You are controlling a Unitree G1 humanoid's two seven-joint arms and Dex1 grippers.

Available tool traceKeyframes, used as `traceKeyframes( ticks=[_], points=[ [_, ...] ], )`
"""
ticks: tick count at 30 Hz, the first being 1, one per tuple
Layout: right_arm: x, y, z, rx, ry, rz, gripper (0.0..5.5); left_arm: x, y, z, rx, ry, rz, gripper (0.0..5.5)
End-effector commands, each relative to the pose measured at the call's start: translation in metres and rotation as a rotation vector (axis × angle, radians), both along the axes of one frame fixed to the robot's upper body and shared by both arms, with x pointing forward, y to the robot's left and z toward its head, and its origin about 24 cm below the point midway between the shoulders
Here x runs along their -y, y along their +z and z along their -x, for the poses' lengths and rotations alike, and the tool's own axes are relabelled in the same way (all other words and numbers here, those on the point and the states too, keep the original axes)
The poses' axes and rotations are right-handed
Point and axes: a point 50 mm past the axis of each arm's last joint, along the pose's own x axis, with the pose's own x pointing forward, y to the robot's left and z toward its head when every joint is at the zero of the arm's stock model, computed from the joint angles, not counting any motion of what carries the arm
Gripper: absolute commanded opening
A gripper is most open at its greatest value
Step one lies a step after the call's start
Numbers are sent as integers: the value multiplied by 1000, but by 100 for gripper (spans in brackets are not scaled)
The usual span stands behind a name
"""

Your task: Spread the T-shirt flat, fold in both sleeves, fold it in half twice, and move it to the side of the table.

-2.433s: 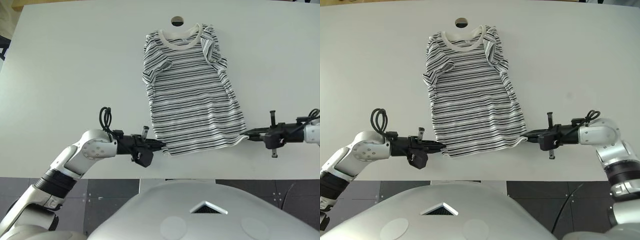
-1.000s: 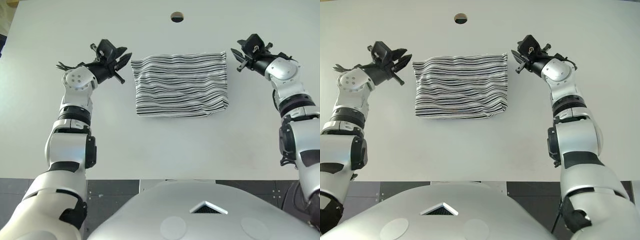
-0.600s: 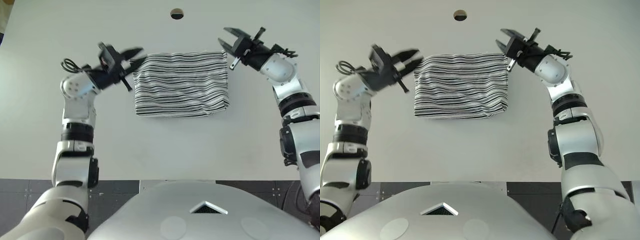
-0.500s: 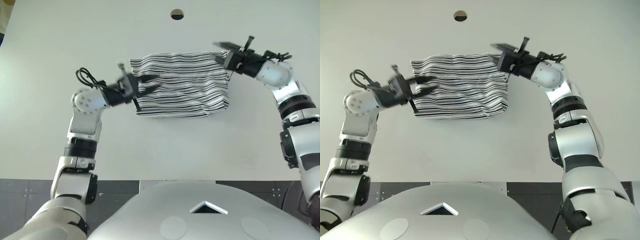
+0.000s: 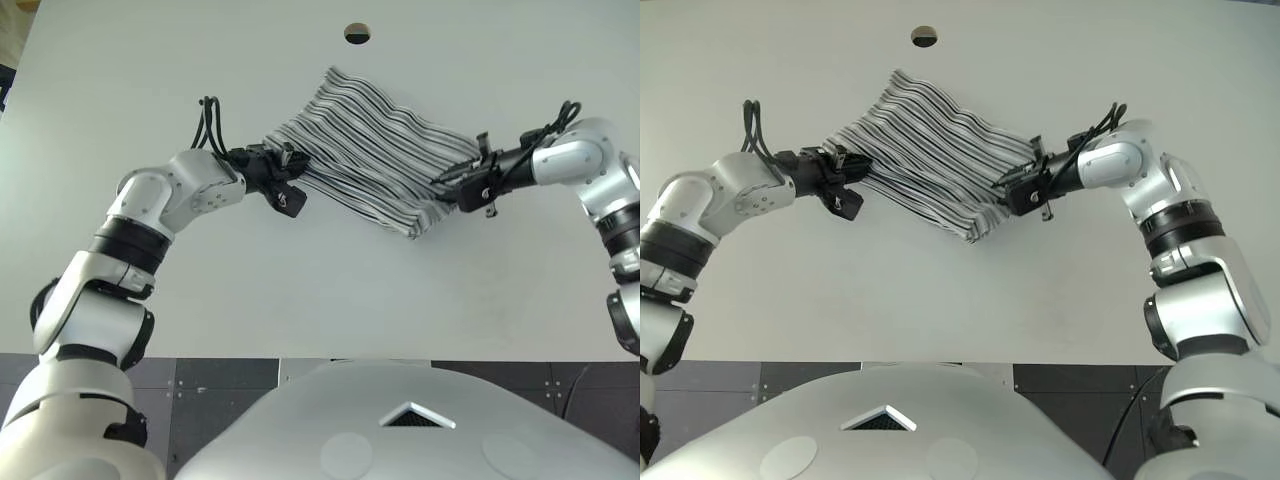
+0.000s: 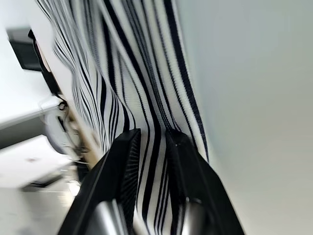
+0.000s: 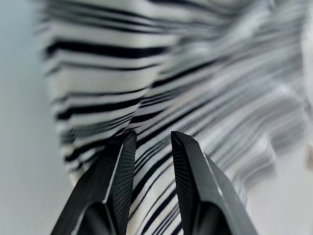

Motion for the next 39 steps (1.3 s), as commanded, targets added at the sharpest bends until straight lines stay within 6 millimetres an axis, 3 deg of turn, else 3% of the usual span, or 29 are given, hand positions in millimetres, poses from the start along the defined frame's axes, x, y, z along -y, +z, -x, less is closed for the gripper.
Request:
traceKeyframes(
  ticks=[1,4,9,14,16,18,23,25,27,32,36,39],
  points=[
    [-41,-11,63,-408,221,-4,132,-6,-25,-14,155,-366,-396,97],
    [-64,-3,56,-365,192,-118,132,15,-21,-19,227,-528,-365,97],
    [-70,6,38,-299,90,-210,132,19,-12,-18,282,-672,-304,97],
    [-63,31,30,-326,17,-364,132,20,30,-19,349,-638,-92,97],
    [-51,40,33,-408,-9,-410,132,15,55,-18,357,-535,63,97],
    [-30,46,36,-535,-62,-435,132,-2,69,-16,353,-388,232,97],
    [27,38,31,-574,-320,-492,132,-47,84,2,268,-107,485,97],
    [48,26,33,-481,-398,-471,154,-64,74,20,117,-14,551,118],
    [62,8,44,-420,-421,-415,186,-74,46,48,-110,65,567,147],
    [72,-20,63,-234,-323,-288,287,-84,-17,107,-540,224,468,237],
    [67,-36,72,-68,-173,-220,360,-86,-43,126,-645,266,390,294],
    [64,-47,76,43,-48,-136,364,-86,-53,132,-644,246,337,310]
  ],
)
